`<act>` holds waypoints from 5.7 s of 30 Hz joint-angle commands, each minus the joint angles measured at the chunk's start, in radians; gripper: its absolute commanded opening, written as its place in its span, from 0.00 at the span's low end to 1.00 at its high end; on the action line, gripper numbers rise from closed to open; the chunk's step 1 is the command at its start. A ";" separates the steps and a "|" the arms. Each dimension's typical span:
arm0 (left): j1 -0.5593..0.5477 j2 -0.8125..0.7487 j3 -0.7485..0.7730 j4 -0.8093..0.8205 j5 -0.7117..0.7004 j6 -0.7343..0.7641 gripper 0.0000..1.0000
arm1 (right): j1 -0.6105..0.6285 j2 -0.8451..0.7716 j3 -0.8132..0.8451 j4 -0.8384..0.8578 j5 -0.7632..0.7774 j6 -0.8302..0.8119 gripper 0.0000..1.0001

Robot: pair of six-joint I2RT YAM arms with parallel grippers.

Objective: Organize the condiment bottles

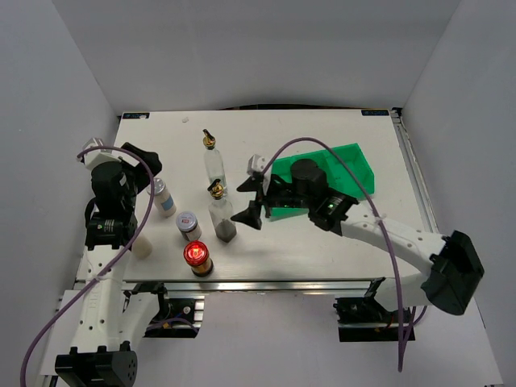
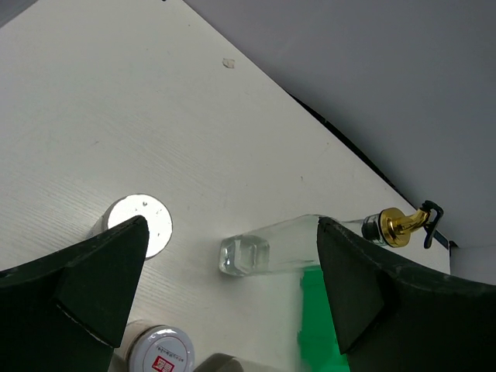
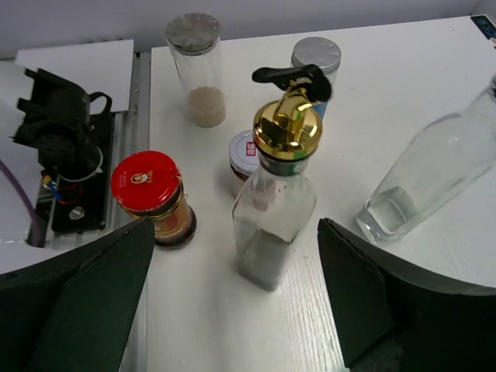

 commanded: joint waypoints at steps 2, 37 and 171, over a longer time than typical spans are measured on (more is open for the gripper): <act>0.003 -0.021 -0.008 -0.008 0.051 0.000 0.98 | 0.065 0.102 0.073 0.150 0.124 -0.110 0.89; 0.001 -0.061 -0.005 -0.095 -0.023 0.057 0.98 | 0.027 0.036 0.194 0.315 0.500 -0.032 0.00; 0.001 0.019 -0.010 -0.149 -0.138 0.022 0.98 | -0.498 -0.076 0.256 -0.104 0.486 -0.108 0.90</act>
